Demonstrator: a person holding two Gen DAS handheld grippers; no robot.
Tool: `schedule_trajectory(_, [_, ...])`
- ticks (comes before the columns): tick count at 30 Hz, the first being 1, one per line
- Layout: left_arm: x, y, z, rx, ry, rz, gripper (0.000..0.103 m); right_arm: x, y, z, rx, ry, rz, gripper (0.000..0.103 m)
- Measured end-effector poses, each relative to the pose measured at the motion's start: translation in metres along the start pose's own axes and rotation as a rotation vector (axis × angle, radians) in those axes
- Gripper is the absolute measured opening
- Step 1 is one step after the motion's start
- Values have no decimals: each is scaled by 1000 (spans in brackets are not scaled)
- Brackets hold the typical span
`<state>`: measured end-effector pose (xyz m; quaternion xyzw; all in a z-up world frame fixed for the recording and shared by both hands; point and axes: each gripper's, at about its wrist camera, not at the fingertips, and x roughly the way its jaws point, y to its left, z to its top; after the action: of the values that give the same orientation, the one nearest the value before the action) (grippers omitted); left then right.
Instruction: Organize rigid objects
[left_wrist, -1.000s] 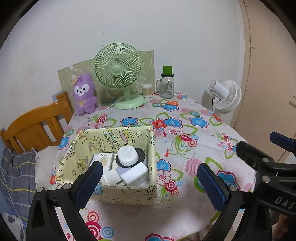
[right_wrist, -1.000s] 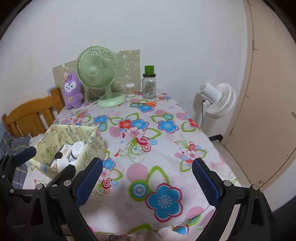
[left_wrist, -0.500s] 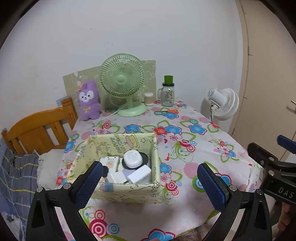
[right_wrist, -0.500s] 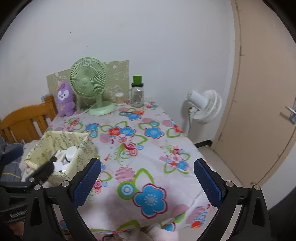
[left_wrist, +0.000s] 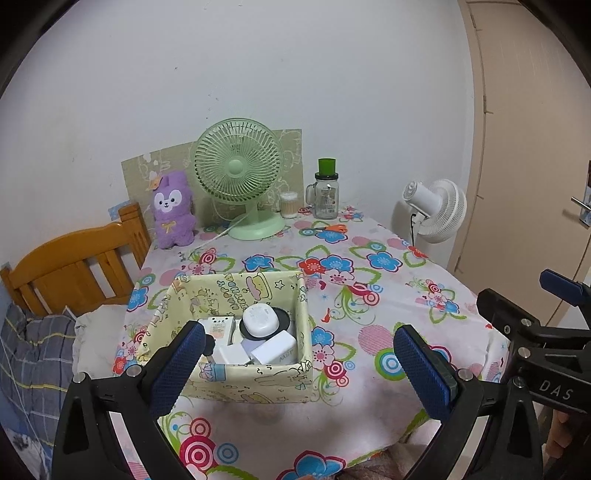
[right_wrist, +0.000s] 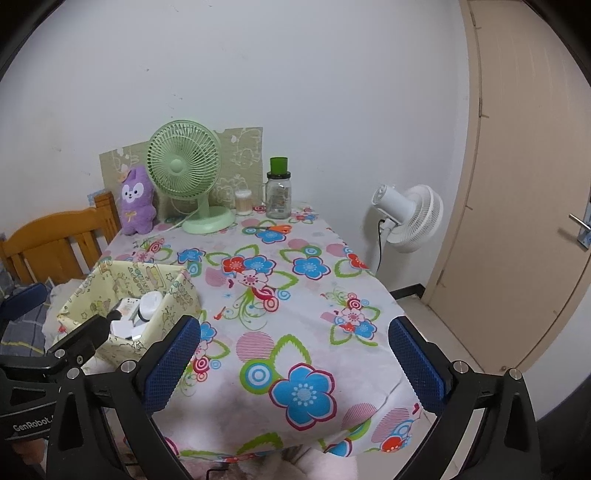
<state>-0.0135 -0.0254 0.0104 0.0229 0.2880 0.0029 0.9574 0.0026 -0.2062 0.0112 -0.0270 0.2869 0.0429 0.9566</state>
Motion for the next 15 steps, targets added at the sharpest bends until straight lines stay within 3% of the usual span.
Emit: schedule_trajectory(15, [4,-2,2,-2,2,-16,103,-2,-4,2,18,-9,-11,103])
